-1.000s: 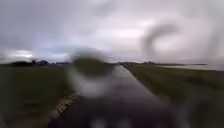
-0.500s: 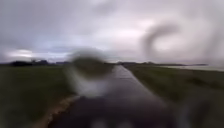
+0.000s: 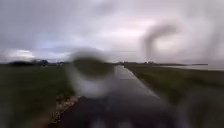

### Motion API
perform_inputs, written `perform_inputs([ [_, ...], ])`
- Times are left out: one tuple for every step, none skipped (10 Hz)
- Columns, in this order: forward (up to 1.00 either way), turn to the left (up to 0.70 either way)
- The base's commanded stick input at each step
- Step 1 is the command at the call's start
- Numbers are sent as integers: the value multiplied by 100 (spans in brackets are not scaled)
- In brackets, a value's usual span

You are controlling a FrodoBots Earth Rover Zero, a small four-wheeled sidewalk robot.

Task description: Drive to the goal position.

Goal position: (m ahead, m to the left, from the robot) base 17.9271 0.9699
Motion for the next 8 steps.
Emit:
perform_inputs([
  [70,0],
  [70,0],
  [70,0],
  [70,-14],
  [70,-14],
  [70,-14],
  [70,-14],
  [70,0],
])
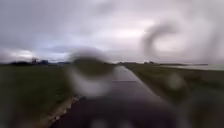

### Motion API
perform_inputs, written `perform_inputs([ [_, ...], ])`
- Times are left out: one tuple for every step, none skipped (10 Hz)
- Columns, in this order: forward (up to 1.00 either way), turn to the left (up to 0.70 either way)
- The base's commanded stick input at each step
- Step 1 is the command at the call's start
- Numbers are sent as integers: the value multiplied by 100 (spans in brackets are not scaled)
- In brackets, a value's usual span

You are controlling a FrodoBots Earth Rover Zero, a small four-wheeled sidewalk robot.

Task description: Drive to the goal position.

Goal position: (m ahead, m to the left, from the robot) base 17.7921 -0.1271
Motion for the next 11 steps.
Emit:
perform_inputs([
  [70,0],
  [70,0],
  [70,0],
  [70,0],
  [70,0],
  [70,0],
  [70,0],
  [70,0],
  [70,0],
  [70,0],
  [70,0],
])
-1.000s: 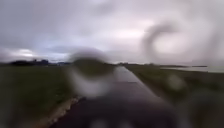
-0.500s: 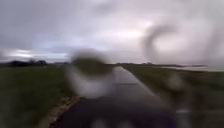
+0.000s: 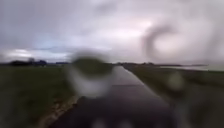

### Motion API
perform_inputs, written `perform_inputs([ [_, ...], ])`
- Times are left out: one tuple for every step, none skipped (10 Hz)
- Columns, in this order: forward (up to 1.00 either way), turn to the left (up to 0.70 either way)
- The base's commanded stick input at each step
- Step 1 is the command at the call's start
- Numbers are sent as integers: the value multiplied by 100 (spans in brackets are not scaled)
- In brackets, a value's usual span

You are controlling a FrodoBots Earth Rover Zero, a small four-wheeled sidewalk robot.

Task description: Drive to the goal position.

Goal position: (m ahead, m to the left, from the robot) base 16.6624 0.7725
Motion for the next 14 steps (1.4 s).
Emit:
perform_inputs([
  [70,0],
  [70,0],
  [70,0],
  [70,-2],
  [70,-9],
  [70,-14],
  [70,-14],
  [70,-14],
  [70,-14],
  [70,-14],
  [70,-14],
  [70,-14],
  [70,-14],
  [70,0],
])
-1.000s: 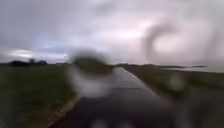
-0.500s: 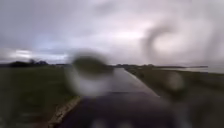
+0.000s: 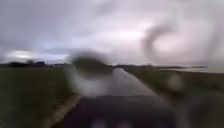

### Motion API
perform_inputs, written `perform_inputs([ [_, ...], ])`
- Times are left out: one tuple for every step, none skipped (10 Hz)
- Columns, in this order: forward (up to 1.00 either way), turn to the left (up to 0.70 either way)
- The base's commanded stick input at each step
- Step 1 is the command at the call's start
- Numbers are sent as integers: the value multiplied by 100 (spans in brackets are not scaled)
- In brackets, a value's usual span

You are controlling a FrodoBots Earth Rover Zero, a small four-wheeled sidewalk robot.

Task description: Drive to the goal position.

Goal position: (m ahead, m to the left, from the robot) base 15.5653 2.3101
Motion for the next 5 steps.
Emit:
perform_inputs([
  [70,0],
  [70,0],
  [70,0],
  [70,0],
  [70,0],
])
